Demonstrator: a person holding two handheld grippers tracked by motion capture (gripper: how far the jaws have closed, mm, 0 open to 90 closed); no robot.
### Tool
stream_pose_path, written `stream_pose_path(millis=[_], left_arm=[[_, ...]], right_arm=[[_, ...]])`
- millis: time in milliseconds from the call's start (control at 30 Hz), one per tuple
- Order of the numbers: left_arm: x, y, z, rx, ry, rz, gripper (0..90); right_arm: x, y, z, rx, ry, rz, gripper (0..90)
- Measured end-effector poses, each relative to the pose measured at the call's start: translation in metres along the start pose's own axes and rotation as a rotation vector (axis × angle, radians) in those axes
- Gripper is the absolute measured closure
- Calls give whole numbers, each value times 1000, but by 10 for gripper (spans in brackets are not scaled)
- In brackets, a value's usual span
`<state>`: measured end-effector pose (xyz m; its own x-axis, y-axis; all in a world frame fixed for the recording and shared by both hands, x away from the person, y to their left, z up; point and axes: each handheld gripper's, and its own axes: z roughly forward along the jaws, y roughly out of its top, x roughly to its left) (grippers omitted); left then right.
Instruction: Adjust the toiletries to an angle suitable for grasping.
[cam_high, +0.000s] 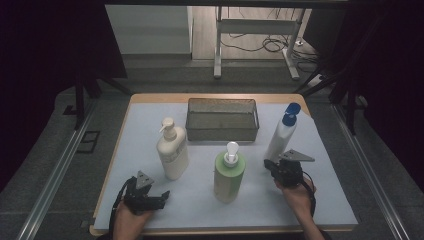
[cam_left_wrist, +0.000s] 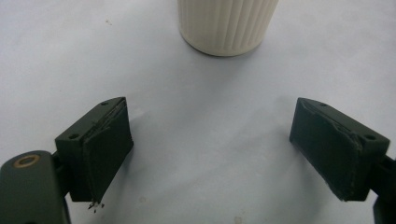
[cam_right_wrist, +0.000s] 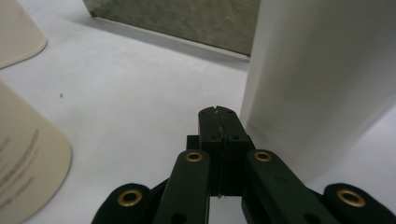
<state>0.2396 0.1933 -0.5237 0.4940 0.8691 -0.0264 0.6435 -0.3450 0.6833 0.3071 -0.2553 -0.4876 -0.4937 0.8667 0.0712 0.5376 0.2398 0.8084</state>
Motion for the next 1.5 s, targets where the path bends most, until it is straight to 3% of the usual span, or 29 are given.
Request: stream_pose_path(millis=[267, 367, 833, 1500], left_arm=[[0, 0, 0, 0, 0, 0, 124], [0, 0, 0, 0, 0, 0, 124], [0, 0, 0, 0, 0, 0, 124], [0, 0, 0, 0, 0, 0, 124]], right_arm=[[3, 3, 10, 0, -46, -5, 898], [5, 2, 10, 9, -72, -31, 897], [-8, -2, 0, 23, -89, -7, 897], [-5, 1, 9, 37, -111, -19, 898]])
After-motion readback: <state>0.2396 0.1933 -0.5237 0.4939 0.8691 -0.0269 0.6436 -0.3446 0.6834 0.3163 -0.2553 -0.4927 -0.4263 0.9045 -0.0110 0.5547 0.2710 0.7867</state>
